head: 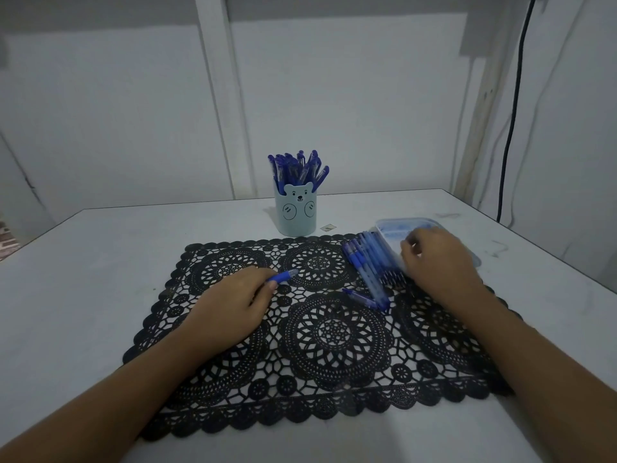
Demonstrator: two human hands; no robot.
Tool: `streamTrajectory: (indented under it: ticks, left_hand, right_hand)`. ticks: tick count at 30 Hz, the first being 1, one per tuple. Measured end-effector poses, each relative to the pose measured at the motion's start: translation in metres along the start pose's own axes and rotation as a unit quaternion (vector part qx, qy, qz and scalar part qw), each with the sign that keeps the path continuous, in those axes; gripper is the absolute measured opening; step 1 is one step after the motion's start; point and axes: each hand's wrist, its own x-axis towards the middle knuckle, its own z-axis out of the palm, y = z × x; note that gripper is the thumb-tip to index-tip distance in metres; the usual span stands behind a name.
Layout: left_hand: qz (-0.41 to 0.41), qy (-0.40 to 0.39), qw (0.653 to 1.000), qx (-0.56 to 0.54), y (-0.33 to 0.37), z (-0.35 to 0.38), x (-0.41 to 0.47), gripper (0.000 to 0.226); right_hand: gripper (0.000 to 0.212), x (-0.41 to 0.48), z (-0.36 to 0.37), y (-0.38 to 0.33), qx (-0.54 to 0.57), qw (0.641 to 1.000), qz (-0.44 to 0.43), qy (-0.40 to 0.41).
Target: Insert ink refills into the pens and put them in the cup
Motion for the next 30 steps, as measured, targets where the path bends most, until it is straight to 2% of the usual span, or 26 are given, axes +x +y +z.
streamTrajectory:
  ticks: [4, 11, 16, 20, 23, 26, 28, 30]
  left_hand:
    - [-0.002, -0.004, 1.0, 0.008, 0.001, 0.001, 0.001, 0.032]
    - [0.001, -0.007, 1.0, 0.014, 0.003, 0.002, 0.001, 0.03]
    - [0.004, -0.007, 1.0, 0.019, 0.002, 0.003, 0.001, 0.03]
    - [0.008, -0.005, 1.0, 0.014, 0.002, 0.003, 0.001, 0.029]
    - [0.012, -0.005, 1.0, 0.013, 0.001, 0.003, 0.001, 0.04]
    - [0.02, -0.002, 1.0, 0.007, 0.001, 0.003, 0.001, 0.053]
    - [0.028, 0.0, 1.0, -0.003, 0.001, 0.003, 0.0, 0.061]
    - [0.035, -0.001, 0.999, -0.014, 0.001, 0.002, 0.0, 0.062]
  right_hand:
    - [0.024, 0.02, -0.004, 0.028, -0.084, 0.992, 0.086, -0.044]
    - [0.02, 0.028, -0.004, 0.039, -0.148, 0.963, 0.179, -0.139]
    - [0.021, 0.03, 0.0, 0.037, -0.143, 0.96, 0.189, -0.148]
    - [0.012, 0.031, 0.001, 0.036, -0.123, 0.957, 0.215, -0.154]
    - [0.013, 0.032, 0.002, 0.037, -0.122, 0.959, 0.22, -0.128]
    - [0.021, 0.033, -0.003, 0.032, -0.055, 0.982, 0.171, -0.048]
    - [0.021, 0.031, -0.012, 0.019, 0.039, 0.991, 0.129, -0.015]
    - [0.011, 0.024, -0.02, -0.002, 0.173, 0.977, 0.124, -0.023]
